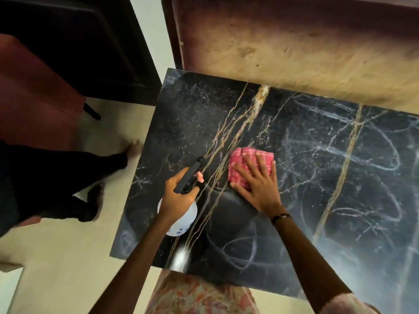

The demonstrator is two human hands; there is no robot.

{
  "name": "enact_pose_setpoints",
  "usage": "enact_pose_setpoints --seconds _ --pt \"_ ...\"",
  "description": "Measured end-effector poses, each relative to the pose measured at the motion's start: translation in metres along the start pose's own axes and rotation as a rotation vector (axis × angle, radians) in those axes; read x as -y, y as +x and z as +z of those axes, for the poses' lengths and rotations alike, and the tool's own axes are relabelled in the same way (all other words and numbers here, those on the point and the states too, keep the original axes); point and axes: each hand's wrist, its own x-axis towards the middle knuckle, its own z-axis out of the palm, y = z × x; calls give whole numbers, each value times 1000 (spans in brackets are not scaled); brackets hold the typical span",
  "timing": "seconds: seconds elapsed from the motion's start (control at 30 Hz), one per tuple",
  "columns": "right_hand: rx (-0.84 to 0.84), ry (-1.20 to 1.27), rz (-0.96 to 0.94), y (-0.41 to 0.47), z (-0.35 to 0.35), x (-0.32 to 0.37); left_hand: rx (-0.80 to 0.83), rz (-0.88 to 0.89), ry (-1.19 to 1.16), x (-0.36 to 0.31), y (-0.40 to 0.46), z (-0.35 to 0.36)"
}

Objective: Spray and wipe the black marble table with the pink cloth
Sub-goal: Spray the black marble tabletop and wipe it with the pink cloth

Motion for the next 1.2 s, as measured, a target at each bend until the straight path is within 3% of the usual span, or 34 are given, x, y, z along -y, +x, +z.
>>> enact_pose_setpoints --seconds 0.13,0.2,0.4,0.53,0.67,0.8,0.87,1.03,1.13,1.2 --pt "21 73 304 47 -10 5 8 -14 -9 4 -9 0" --pt "29 85 333 68 -10 28 35 11 10 6 -14 -1" --pt "54 36 -20 19 9 95 58 14 18 8 -36 3" --pt "-24 29 -94 -50 16 70 46 -12 -3 11 -53 2" --pt "-7 50 125 -56 5 25 34 -47 -36 16 -72 -4" --pt "19 95 349 -10 0 49 10 -58 -18 21 -87 -10" --pt "27 77 300 4 4 76 0 -73 -16 24 -92 -12" --pt "15 12 -61 -44 18 126 -2 -90 8 25 -98 -13" --pt "6 -18 -149 -94 23 98 9 -86 -1 24 -99 -14" --pt "-3 -9 -83 -109 19 66 20 -95 -4 23 -99 -15"
